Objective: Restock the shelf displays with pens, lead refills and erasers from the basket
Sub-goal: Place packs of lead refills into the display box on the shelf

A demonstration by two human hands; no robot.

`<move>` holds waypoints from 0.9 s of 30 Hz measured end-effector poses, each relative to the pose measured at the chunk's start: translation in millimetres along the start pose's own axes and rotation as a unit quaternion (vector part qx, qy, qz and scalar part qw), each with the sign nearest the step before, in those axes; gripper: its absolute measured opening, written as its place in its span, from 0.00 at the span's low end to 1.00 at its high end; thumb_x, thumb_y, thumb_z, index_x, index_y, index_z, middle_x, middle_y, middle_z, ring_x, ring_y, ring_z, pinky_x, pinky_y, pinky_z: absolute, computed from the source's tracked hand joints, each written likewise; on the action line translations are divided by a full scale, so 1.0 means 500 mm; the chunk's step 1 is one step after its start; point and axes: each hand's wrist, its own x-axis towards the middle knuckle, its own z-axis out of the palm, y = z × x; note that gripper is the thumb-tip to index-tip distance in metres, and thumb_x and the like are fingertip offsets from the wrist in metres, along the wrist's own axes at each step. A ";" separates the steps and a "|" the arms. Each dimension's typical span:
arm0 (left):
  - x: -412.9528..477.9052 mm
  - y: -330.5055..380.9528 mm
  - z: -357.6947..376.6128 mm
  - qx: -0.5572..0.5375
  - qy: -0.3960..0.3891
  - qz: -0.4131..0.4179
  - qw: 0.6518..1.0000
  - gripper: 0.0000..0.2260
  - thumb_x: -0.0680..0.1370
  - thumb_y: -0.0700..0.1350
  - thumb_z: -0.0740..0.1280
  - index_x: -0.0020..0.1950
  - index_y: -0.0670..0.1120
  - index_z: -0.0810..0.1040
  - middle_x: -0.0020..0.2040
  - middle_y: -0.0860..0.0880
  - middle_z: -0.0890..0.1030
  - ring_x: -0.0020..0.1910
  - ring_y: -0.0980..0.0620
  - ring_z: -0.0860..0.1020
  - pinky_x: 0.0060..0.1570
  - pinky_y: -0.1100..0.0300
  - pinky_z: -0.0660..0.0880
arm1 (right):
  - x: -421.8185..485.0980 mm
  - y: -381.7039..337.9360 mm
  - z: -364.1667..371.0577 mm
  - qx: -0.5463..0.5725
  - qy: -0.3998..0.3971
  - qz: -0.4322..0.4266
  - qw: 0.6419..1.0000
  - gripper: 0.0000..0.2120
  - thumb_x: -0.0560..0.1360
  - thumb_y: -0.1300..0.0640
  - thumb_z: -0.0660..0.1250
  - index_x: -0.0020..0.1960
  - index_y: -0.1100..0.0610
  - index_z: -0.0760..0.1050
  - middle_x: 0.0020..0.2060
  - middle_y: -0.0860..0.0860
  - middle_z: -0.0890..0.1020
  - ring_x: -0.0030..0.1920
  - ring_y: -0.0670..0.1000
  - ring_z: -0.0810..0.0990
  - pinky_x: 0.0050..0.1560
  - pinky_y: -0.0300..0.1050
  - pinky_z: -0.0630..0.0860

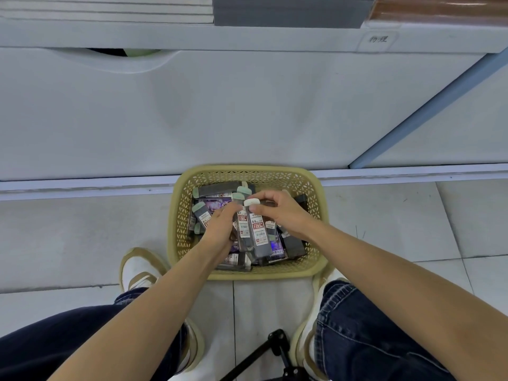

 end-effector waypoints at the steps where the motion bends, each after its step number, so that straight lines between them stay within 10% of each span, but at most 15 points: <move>1: -0.001 -0.001 -0.001 0.010 -0.008 0.006 1.000 0.11 0.81 0.43 0.60 0.44 0.43 0.80 0.33 0.48 0.80 0.30 0.51 0.77 0.27 0.59 0.73 | 0.001 0.000 -0.002 0.000 0.006 0.002 1.000 0.12 0.74 0.60 0.71 0.57 0.59 0.79 0.49 0.52 0.84 0.49 0.48 0.81 0.56 0.46 0.77; 10: -0.030 0.089 0.002 0.054 0.049 0.120 0.990 0.10 0.75 0.47 0.72 0.55 0.46 0.80 0.42 0.48 0.86 0.39 0.51 0.85 0.36 0.61 0.79 | -0.006 -0.131 -0.064 0.013 0.057 -0.043 0.997 0.05 0.77 0.61 0.67 0.51 0.53 0.77 0.44 0.48 0.84 0.43 0.44 0.83 0.41 0.37 0.78; 15: -0.109 0.224 0.039 0.096 0.021 0.241 0.966 0.04 0.74 0.47 0.75 0.47 0.49 0.85 0.43 0.45 0.86 0.41 0.46 0.84 0.44 0.51 0.81 | -0.062 -0.291 -0.098 -0.045 0.017 -0.125 0.991 0.08 0.77 0.61 0.67 0.56 0.56 0.78 0.46 0.51 0.85 0.48 0.50 0.82 0.51 0.49 0.77; 27: -0.402 0.521 0.153 0.076 -0.032 0.460 0.884 0.04 0.74 0.45 0.73 0.41 0.54 0.85 0.38 0.52 0.86 0.36 0.55 0.84 0.33 0.64 0.78 | -0.347 -0.689 -0.114 -0.117 0.081 -0.382 0.913 0.06 0.77 0.60 0.67 0.54 0.56 0.77 0.43 0.51 0.86 0.43 0.48 0.84 0.40 0.40 0.80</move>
